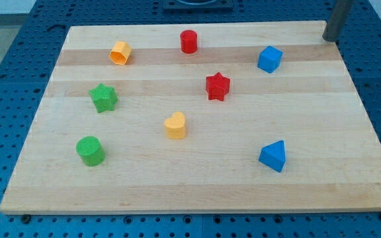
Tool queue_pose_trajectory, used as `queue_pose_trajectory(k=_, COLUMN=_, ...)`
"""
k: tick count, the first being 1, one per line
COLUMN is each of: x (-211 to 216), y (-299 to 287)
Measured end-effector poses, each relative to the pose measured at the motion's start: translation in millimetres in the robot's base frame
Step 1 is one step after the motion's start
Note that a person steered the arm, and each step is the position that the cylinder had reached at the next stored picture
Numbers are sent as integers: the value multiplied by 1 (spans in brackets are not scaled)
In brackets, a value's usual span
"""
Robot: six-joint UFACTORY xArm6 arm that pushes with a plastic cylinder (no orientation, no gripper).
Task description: Move the red star slightly left
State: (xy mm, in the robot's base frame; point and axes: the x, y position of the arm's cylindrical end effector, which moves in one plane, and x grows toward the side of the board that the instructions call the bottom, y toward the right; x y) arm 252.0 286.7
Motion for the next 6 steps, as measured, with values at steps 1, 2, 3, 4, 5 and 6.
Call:
queue_pose_trajectory(k=1, x=3, y=4)
queue_pose_trajectory(k=2, x=27, y=8)
queue_pose_trajectory(k=3, x=41, y=1)
queue_pose_trajectory(k=4, x=60, y=-24)
queue_pose_trajectory(k=5, x=74, y=-59)
queue_pose_trajectory(k=6, x=81, y=-73)
